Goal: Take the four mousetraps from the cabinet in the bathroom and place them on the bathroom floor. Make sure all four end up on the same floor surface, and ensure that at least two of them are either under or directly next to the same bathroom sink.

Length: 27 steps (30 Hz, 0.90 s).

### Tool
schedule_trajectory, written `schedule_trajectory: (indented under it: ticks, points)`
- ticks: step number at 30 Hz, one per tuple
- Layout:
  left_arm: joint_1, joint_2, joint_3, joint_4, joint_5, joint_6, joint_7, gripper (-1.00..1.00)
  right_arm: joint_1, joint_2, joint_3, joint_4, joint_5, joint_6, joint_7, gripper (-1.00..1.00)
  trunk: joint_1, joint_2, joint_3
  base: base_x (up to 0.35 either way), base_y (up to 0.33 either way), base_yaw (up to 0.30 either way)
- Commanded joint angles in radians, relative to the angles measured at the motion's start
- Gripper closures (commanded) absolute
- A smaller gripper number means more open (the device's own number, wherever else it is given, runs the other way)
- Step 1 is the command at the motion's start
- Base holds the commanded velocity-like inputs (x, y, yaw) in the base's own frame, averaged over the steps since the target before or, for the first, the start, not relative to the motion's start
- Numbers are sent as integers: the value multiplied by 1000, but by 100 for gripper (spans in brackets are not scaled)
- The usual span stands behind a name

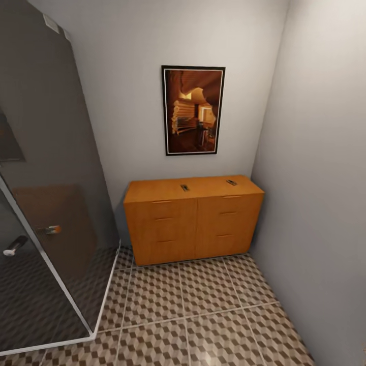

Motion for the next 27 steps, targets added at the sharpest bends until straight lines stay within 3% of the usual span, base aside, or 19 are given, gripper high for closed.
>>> schedule_trajectory:
  ticks: [1, 27]
  points:
    - [-1, 0, 4, 1, 3, 1, 2, -100, -1, 0, 8, 1, -6, 2, 6, -100, 1, -2, -2, 337, -126, 0]
    - [-1, -17, 4, 1, 2, 0, 3, -100, -1, -1, 8, 1, -5, 2, 6, -100, 1, -2, -2, 334, -126, 0]
